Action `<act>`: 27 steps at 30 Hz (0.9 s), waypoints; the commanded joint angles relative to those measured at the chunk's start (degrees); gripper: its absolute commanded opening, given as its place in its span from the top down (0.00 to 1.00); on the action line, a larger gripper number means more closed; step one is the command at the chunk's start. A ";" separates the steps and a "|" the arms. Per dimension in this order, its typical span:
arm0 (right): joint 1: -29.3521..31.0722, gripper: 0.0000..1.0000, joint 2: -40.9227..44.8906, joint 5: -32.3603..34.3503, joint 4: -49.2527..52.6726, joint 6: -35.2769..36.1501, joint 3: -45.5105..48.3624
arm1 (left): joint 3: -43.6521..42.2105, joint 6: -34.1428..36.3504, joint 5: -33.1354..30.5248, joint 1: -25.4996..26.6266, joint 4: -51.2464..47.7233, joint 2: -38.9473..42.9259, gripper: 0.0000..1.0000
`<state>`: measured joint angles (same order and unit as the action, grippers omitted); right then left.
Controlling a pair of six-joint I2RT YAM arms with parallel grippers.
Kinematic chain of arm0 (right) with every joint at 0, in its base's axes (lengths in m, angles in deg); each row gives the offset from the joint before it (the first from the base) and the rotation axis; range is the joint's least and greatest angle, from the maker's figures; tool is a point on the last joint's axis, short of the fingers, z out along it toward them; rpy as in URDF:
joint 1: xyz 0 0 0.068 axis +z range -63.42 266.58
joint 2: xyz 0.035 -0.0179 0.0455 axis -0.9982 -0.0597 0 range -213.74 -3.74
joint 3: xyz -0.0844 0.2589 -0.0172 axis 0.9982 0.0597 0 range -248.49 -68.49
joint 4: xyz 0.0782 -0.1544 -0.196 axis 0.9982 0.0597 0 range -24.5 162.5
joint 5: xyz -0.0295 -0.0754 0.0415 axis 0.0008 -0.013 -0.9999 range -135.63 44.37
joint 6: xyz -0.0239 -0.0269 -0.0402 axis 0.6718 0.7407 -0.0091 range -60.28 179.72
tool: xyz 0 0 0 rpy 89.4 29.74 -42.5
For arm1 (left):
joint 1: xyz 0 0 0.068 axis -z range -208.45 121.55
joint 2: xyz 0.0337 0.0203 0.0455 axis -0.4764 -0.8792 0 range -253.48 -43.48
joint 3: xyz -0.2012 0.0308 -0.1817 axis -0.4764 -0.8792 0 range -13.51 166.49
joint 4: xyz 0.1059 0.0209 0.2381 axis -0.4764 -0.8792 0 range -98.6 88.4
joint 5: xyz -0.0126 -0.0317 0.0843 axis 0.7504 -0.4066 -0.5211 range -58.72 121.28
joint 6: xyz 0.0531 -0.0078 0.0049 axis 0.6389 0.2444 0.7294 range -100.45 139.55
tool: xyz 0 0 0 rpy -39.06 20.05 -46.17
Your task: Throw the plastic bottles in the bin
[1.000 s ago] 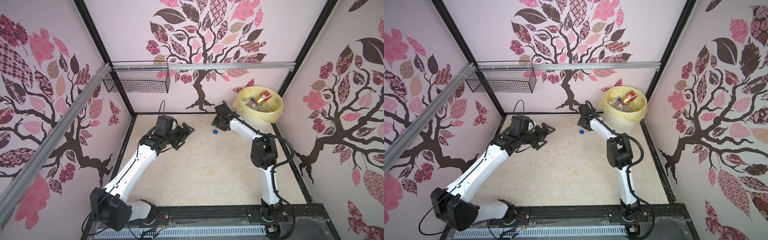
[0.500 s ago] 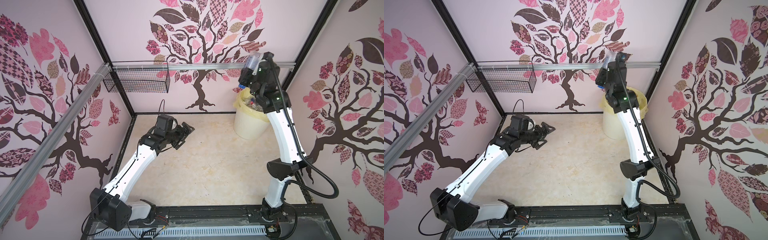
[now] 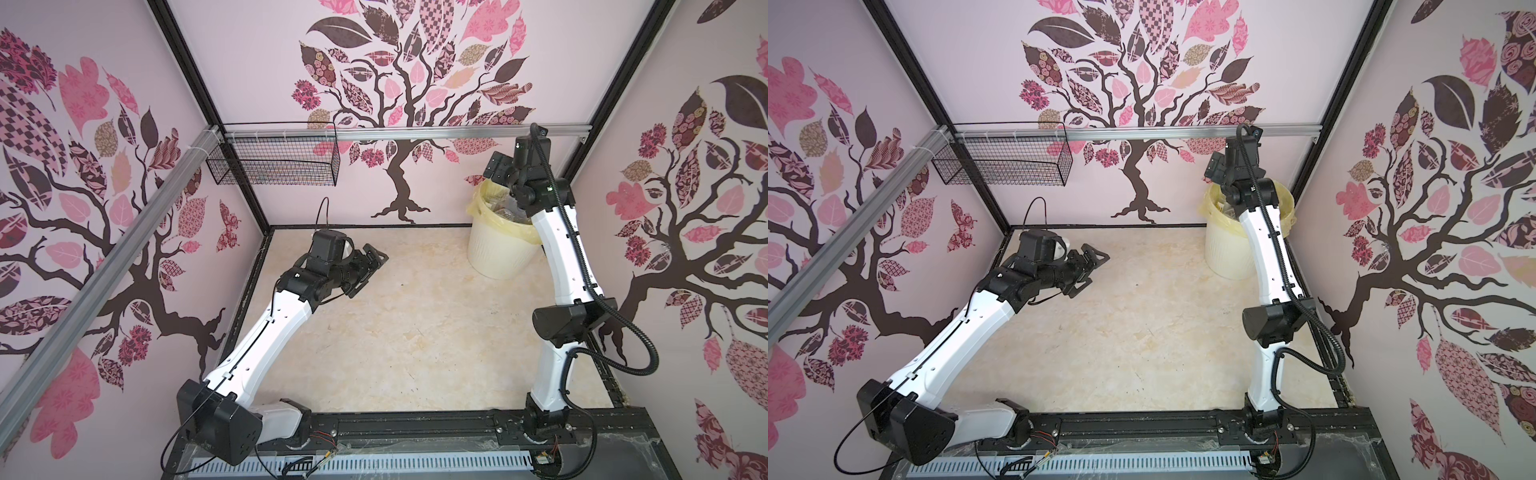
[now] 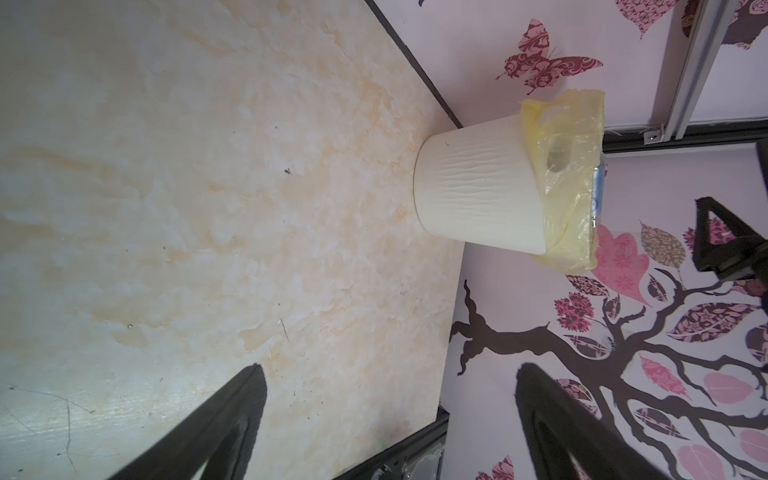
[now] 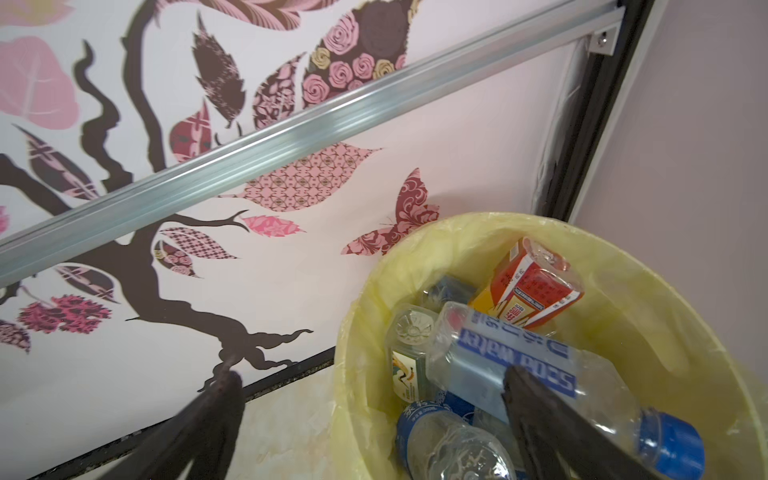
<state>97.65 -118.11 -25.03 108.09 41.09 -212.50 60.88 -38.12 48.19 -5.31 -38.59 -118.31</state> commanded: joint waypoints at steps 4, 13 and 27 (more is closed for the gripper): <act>2.53 0.01 9.58 -2.77 -2.87 4.90 6.57 | 7.58 12.74 -9.17 -0.45 -4.03 0.90 0.03; 8.37 0.00 36.47 -10.72 -46.85 8.32 74.07 | -6.83 30.84 -39.14 -7.91 1.03 12.40 0.03; 0.53 0.01 38.56 3.14 -63.43 8.46 112.45 | -49.15 45.35 -47.48 -19.73 52.78 9.39 0.03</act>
<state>100.40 -81.04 -26.18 53.27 47.41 -101.22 14.87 2.47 1.52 -24.98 -6.24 -107.29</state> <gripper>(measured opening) 0.995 0.972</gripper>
